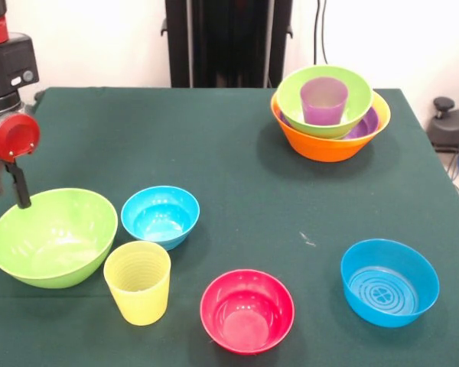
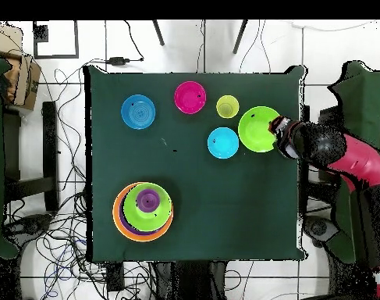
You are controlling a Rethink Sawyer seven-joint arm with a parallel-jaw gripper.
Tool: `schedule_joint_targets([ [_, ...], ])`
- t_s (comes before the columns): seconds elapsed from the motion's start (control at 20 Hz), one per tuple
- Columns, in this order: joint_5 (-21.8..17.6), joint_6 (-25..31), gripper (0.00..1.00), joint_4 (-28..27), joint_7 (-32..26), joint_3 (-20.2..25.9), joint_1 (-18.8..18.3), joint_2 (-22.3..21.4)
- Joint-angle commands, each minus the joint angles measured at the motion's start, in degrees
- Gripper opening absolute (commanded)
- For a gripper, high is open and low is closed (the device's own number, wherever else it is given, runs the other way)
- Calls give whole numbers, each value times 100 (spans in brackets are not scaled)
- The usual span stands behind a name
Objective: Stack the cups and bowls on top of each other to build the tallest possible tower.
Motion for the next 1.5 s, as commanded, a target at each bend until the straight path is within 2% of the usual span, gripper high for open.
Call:
schedule_joint_targets([
  [0.05, -522, -107, 100, 97, -1353, 413, 168, 365],
  [0.35, -669, -158, 100, -71, -1493, 510, 64, 676],
  [0.7, -967, -217, 100, -412, -2101, 792, -332, 1299],
  [1.1, -1051, 88, 100, 37, -1973, 910, -549, 749],
  [1.5, -1022, 212, 100, 87, -1783, 939, -452, 596],
])
